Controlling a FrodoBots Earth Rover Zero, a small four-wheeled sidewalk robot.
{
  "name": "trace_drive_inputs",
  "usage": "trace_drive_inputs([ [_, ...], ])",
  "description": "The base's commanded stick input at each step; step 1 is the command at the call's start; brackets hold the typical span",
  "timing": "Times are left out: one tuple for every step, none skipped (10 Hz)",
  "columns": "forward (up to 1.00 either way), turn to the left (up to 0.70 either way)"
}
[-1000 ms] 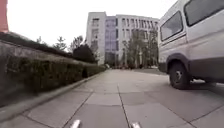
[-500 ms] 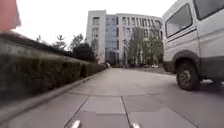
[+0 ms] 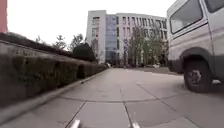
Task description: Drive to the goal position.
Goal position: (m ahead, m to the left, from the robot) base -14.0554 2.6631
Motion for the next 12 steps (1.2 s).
trace_drive_inputs([
  [0.7, 0.0],
  [0.7, 0.0],
  [0.7, 0.0],
  [0.7, 0.0],
  [0.7, 0.0],
  [0.7, 0.0],
  [0.7, 0.0],
  [0.7, 0.0],
  [0.7, 0.0],
  [0.7, 0.0],
  [0.7, 0.0],
  [0.7, 0.0],
])
